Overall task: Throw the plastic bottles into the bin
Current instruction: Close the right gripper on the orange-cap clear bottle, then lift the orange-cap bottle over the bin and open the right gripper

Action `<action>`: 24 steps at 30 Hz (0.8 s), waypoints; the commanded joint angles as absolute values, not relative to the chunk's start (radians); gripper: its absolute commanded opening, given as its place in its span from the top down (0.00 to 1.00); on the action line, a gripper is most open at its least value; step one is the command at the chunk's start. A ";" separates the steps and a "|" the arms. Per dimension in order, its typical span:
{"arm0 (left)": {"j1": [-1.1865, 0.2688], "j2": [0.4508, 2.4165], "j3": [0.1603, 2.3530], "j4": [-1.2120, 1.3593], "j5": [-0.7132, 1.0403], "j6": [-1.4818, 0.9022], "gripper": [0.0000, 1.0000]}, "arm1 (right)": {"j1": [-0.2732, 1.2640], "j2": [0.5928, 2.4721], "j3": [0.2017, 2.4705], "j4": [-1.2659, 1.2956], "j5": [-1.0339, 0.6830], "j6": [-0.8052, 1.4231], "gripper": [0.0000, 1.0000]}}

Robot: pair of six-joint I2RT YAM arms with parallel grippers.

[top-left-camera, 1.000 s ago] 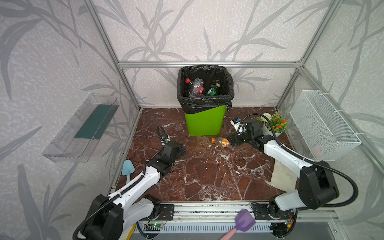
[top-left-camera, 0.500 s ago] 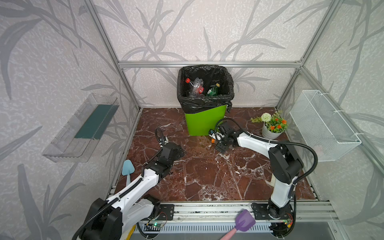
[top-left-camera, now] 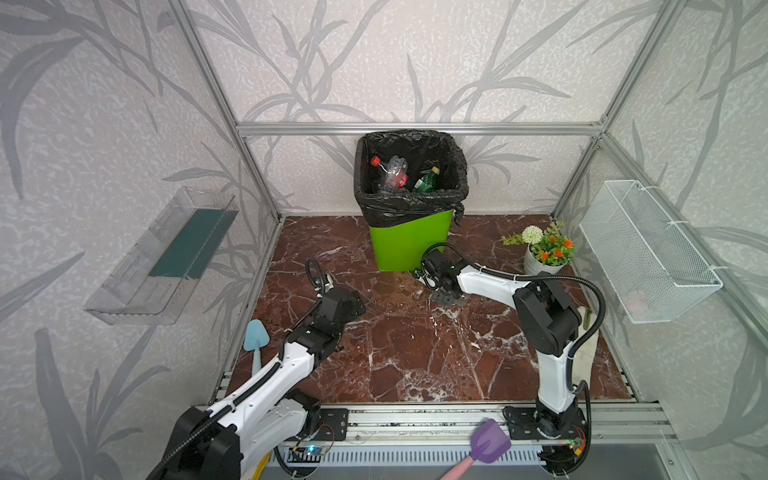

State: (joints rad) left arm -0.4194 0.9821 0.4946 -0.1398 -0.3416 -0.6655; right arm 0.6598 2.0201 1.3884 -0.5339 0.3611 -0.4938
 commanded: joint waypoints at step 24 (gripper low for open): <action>-0.327 1.072 0.498 -0.134 -0.353 -0.646 0.01 | 0.712 0.937 1.241 0.020 0.174 -0.409 0.58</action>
